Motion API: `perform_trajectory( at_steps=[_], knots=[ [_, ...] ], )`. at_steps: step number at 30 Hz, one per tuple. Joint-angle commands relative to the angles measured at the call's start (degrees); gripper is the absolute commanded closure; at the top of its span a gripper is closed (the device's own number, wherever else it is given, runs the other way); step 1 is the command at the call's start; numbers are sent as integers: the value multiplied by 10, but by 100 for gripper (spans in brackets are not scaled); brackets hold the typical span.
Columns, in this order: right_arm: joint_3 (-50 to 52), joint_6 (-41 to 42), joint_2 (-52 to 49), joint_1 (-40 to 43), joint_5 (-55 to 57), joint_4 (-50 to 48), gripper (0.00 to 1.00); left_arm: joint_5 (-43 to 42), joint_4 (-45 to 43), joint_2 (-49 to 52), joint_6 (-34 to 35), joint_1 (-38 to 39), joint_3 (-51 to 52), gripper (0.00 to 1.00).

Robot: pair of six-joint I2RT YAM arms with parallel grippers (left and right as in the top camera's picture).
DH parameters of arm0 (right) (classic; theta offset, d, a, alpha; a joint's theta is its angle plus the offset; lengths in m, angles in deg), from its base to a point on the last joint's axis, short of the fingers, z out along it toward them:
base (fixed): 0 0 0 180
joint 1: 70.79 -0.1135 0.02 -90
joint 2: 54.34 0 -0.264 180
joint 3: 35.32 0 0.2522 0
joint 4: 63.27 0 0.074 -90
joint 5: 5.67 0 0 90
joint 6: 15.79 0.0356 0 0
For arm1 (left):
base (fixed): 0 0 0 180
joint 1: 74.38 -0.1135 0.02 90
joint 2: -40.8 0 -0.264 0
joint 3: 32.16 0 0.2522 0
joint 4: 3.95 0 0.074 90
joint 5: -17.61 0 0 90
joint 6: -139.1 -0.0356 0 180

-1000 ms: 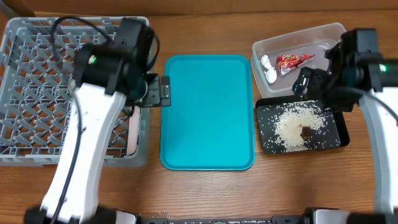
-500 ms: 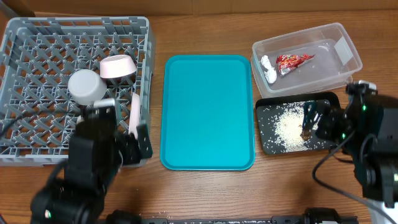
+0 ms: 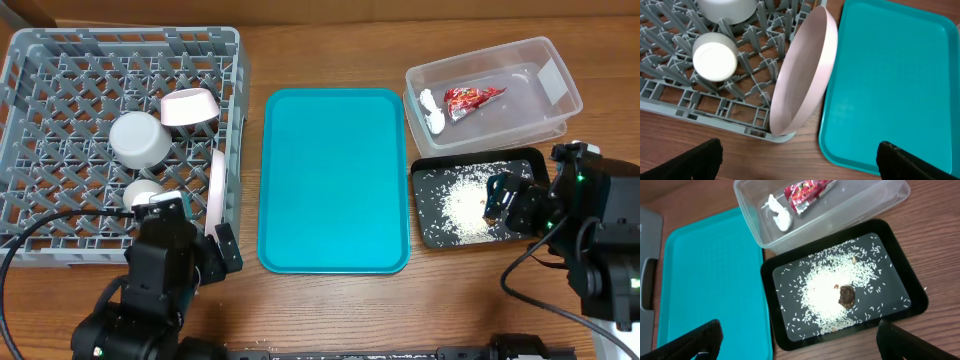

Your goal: Sort waste into correct bins and load items into the dishwasher

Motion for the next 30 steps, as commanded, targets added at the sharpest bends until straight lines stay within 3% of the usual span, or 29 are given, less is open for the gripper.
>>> perform_trajectory(
  at_steps=[1,10,17,25,30],
  knots=[
    [3,2,-12,-2,9,-2,0,12,1,7,8,4,5,0],
    [4,2,-73,-2,9,-3,0,12,2,10,8,4,5,0],
    [23,2,-31,-2,14,-8,0,12,2,10,8,4,5,0],
    [245,2,153,-3,-62,-320,0,12,2,10,8,4,5,0],
    [364,-12,265,-28,-68,-466,0,12,2,10,8,4,5,0]
  ],
)
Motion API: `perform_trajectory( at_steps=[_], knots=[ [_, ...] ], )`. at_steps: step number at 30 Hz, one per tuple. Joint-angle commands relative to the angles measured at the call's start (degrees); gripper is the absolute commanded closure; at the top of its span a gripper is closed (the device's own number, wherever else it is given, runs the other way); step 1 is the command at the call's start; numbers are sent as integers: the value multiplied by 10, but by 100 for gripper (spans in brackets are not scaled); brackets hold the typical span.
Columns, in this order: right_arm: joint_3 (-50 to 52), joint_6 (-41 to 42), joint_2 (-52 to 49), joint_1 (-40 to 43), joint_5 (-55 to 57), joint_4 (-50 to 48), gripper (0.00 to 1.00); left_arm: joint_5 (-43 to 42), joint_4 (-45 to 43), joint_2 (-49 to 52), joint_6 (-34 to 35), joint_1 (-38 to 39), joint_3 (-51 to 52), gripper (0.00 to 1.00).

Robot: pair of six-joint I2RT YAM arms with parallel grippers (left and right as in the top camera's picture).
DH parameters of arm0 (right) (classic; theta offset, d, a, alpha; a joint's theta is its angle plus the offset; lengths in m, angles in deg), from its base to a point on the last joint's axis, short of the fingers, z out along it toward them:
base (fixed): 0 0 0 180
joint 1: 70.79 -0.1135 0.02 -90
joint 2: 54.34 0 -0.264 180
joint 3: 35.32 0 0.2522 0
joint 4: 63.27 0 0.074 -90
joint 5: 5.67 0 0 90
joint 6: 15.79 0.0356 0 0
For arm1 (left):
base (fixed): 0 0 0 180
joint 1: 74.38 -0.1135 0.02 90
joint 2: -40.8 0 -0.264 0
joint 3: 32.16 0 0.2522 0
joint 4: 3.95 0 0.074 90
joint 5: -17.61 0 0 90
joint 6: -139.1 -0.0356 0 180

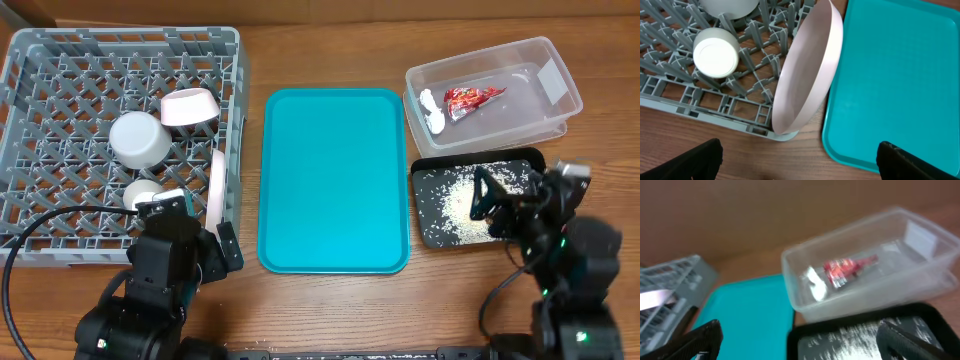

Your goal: Sort waste into correct bins and load items into the dishwasher

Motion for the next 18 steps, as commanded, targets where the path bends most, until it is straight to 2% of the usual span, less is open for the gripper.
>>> perform_trajectory(
  at_steps=[1,7,11,18],
  knots=[
    [61,-24,67,-22,-15,-56,0,8,0,0,8,4,1,0],
    [140,-106,183,-61,-11,-110,0,8,0,0,7,4,1,0],
    [176,-121,227,-61,-12,-137,0,8,0,0,8,4,1,0],
    [266,-123,284,-58,-9,-245,0,8,0,0,7,4,1,0]
  ],
)
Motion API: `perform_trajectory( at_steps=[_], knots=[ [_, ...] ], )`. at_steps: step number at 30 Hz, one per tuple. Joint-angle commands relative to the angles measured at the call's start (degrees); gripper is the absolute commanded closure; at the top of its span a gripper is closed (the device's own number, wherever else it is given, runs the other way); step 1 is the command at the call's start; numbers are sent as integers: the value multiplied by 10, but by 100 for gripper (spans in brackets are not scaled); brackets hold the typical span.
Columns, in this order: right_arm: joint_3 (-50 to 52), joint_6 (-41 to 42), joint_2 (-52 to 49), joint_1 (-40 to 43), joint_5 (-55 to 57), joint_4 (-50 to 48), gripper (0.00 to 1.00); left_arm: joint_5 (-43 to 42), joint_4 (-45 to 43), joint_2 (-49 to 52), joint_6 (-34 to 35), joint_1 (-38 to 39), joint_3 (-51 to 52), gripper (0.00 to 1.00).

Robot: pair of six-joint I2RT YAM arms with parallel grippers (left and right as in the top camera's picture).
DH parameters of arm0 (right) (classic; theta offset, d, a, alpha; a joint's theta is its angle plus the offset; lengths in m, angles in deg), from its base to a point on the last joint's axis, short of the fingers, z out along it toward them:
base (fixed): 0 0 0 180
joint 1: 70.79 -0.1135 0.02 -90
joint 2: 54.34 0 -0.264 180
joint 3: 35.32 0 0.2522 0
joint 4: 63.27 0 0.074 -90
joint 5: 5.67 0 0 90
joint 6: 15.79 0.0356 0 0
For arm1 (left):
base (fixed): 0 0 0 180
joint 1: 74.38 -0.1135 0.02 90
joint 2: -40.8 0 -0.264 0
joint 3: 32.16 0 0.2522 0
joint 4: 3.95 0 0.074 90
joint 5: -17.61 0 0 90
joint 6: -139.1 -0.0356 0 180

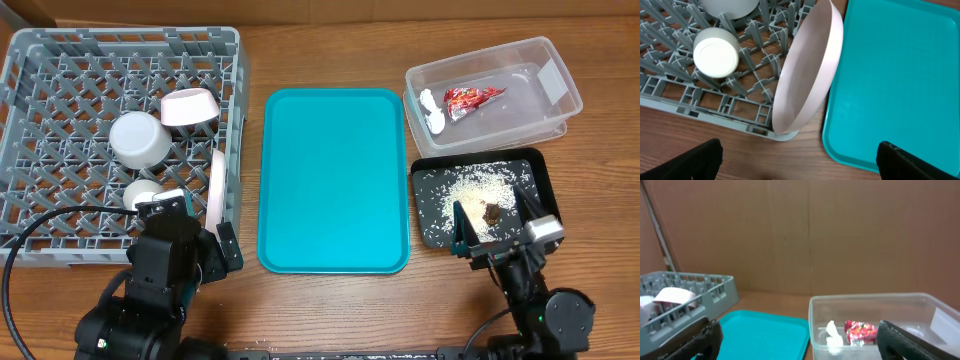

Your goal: Sort waste into correct bins and load items into the dishwasher

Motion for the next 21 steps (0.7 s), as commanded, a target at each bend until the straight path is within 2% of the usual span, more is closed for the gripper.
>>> perform_trajectory(
  at_steps=[1,3,5,11,21],
  knots=[
    [48,-11,33,4,2,-42,0,8,-1,0,7,4,1,0],
    [74,-11,42,11,2,-76,0,8,-1,0,7,4,1,0],
    [75,-12,42,17,0,-64,0,8,-1,0,7,4,1,0],
    [76,-36,42,20,-6,50,0,8,-1,0,8,4,1,0],
    [76,-28,42,20,-2,48,0,8,-1,0,7,4,1,0]
  ],
)
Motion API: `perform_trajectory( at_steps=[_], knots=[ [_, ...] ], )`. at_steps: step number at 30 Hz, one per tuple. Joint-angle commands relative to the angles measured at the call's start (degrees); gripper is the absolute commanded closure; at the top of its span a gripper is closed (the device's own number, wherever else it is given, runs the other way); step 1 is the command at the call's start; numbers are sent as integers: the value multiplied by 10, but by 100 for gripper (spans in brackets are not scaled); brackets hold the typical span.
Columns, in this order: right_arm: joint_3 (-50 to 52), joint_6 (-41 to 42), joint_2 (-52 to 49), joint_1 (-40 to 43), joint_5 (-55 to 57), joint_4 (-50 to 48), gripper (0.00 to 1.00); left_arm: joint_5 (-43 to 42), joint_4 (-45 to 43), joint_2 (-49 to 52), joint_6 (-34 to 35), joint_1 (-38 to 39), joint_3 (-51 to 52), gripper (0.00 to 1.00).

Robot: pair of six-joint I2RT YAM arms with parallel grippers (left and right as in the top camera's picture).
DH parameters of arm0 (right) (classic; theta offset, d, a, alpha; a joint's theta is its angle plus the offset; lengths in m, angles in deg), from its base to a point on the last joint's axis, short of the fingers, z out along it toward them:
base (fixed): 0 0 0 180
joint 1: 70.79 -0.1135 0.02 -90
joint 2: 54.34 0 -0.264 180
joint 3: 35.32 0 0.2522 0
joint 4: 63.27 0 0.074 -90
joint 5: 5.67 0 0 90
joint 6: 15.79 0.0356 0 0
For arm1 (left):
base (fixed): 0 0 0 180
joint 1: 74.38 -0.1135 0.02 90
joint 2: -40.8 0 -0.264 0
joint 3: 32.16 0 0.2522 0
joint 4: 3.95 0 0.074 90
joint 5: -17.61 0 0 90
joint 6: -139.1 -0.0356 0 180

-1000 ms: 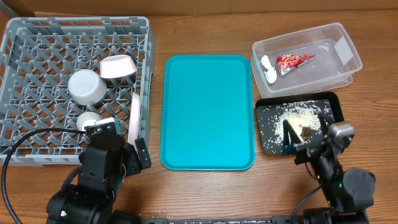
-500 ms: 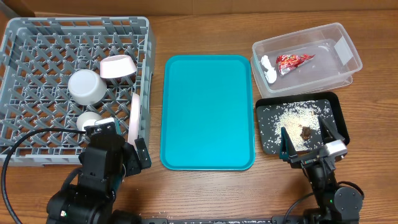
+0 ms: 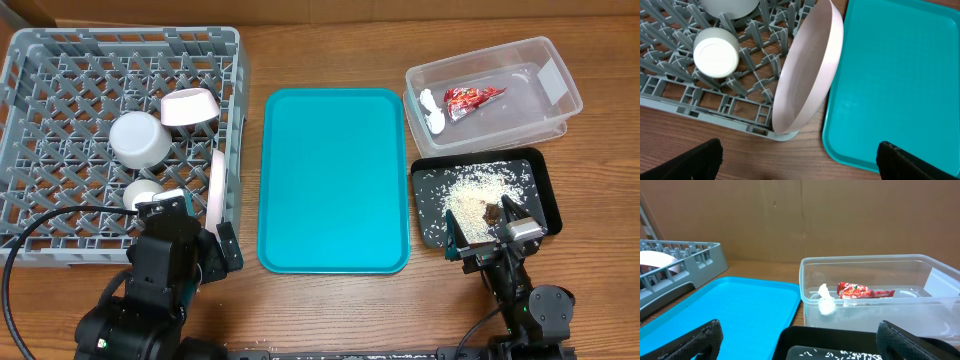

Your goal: Sort waste into correct bins and load items into the dishwasher

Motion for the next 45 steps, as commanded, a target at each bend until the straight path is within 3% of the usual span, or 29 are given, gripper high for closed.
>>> perform_trajectory(
  at_steps=[1,32,34,38,41,45],
  knots=[
    [6,-4,5,4,-1,-3,0,8,-1,0,7,4,1,0],
    [6,-4,5,4,-1,-4,0,-5,11,-4,7,-20,3,0],
    [6,-4,5,4,-1,-4,0,-31,-31,-12,-22,-57,15,0],
    [6,-4,5,4,-1,-3,0,-159,-209,-51,-178,-111,94,0],
    [6,-4,5,4,-1,-3,0,-194,-329,-108,-181,-132,186,0],
    [6,-4,5,4,-1,-4,0,-184,-428,-180,-154,-146,285,0]
  ],
)
